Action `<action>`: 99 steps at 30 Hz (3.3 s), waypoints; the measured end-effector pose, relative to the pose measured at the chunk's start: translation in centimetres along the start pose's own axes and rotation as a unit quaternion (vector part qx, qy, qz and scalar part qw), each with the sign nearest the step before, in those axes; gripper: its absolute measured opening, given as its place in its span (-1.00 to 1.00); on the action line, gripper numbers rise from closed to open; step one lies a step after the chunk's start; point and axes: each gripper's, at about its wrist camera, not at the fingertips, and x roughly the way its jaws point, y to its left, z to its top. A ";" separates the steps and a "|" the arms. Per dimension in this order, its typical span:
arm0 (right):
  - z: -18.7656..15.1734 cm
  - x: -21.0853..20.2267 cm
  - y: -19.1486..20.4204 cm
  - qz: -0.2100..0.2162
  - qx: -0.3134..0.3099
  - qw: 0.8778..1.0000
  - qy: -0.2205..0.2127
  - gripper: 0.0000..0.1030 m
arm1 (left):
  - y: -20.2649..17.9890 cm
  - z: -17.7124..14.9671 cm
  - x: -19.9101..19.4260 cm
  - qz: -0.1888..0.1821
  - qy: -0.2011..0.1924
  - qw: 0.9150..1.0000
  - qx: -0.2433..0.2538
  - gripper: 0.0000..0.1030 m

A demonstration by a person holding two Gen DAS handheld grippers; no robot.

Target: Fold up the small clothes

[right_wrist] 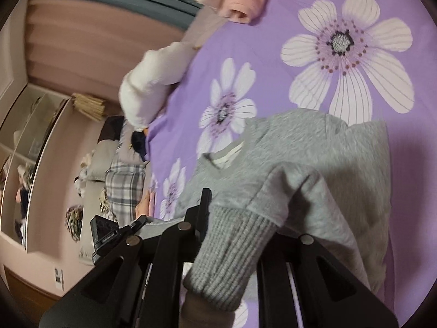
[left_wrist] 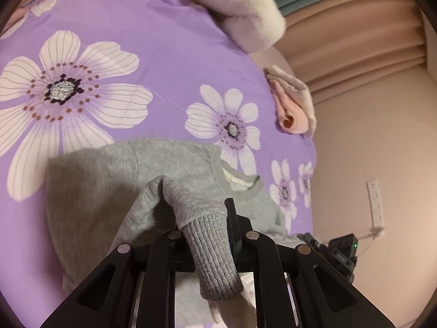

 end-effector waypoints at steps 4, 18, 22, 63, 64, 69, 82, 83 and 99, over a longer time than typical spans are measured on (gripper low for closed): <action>1.8 2.2 -1.3 -0.012 0.025 0.999 0.016 -0.73 | 0.8 1.8 2.0 0.012 0.002 1.000 -0.024 -0.82; 4.6 2.3 -4.4 -0.009 0.109 0.993 0.040 0.12 | 5.8 4.6 4.1 0.021 0.016 0.994 -0.109 -0.34; 5.0 0.8 -3.8 0.003 0.100 0.995 0.014 0.23 | 5.1 4.9 3.4 0.013 0.007 0.994 -0.104 -0.27; -10.0 0.3 1.8 -0.255 -0.329 0.909 -0.005 -0.46 | 0.1 -8.4 1.1 0.191 -0.002 0.944 0.270 0.13; -10.3 0.5 1.3 -0.287 -0.343 0.895 -0.002 -0.46 | 0.6 -8.9 1.2 0.206 0.002 0.936 0.284 0.13; -9.9 -0.6 -1.6 -0.337 -0.345 0.876 0.003 -0.61 | 2.2 -9.5 -1.2 0.213 -0.010 0.933 0.291 0.13; -11.0 -6.4 -2.5 -0.239 -0.258 0.933 -0.076 -0.08 | 7.5 -10.7 -6.8 0.120 -0.055 0.983 0.126 0.13; -11.1 -6.5 -2.5 -0.237 -0.255 0.934 -0.077 -0.08 | 7.1 -10.8 -6.7 0.118 -0.066 0.982 0.134 0.13; -11.4 -6.0 -5.0 -0.253 -0.244 0.935 -0.055 -0.17 | 4.7 -10.1 -2.9 0.218 -0.041 0.927 0.301 -0.44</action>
